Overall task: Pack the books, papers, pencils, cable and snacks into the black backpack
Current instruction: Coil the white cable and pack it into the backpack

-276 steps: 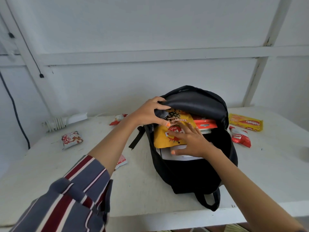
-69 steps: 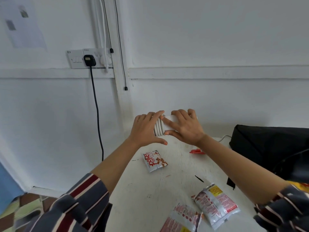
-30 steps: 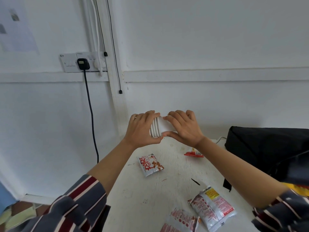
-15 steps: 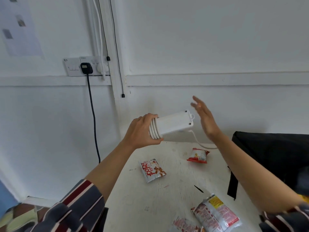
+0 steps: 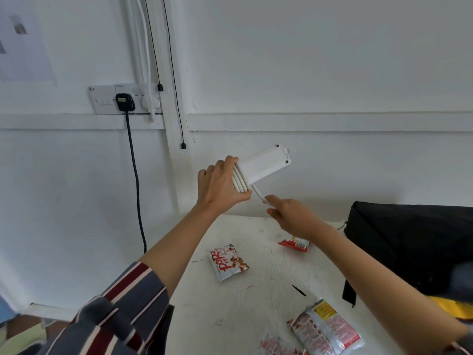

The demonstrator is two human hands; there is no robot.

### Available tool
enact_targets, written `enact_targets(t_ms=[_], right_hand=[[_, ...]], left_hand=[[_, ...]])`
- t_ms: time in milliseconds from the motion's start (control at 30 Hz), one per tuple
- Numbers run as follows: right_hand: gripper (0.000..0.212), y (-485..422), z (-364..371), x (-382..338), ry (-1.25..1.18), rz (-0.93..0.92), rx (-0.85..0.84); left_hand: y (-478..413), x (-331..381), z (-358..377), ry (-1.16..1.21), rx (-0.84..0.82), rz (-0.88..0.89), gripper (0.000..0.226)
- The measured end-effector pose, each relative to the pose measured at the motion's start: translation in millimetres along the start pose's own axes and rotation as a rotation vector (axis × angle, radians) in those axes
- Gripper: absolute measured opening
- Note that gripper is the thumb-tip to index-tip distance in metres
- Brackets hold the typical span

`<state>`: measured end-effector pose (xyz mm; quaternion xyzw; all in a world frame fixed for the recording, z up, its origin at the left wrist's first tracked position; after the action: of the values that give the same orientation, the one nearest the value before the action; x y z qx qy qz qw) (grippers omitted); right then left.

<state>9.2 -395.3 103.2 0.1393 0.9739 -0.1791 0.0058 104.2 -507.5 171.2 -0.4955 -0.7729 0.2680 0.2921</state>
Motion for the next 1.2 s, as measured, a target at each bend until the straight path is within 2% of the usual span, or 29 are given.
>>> enact_targets(t_ms=[200,367,467,567,667,900,1033,1133,1200], right_hand=[[0.023,15,-20,-4,0.246,-0.057,0.107],[0.013,31,-62,5,0.268,-0.158,0.394],[0.016,40,-85,11,0.264,-0.157,0.485],[0.028,42,-104,26,0.224,-0.103,0.548],[0.029,43,-121,41,0.171,-0.025,0.602],[0.026,46,-129,45,0.071,-0.052,0.547],[0.036,56,-141,64,-0.019,-0.02,0.507],[0.045,63,-140,85,-0.314,0.044,0.415],[0.043,76,-138,95,-0.502,0.066,0.417]], left_hand=[[0,16,21,-0.045,-0.055,-0.01,0.08],[-1,38,35,-0.002,-0.113,0.086,0.077],[-4,56,42,0.012,-0.159,0.163,0.077],[-7,73,44,0.041,-0.188,0.243,0.078],[-10,81,42,0.118,-0.169,0.244,0.084],[-7,109,50,0.236,-0.136,0.138,0.082],[-9,121,46,0.24,-0.076,0.124,0.076],[-19,127,34,0.182,-0.027,0.123,0.076],[-25,129,26,0.147,0.008,0.095,0.076]])
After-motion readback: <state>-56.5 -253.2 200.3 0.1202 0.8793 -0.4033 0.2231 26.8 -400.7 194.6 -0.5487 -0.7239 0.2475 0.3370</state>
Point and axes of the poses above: each hand's wrist, its own y-axis away from the middle knuckle, its own z-axis out of the palm, x = y × z, the point moved 8 cm from there along -y, towards the middle knuckle, and after that the axes turned 4 degrees about y, right-handed, at the moved point
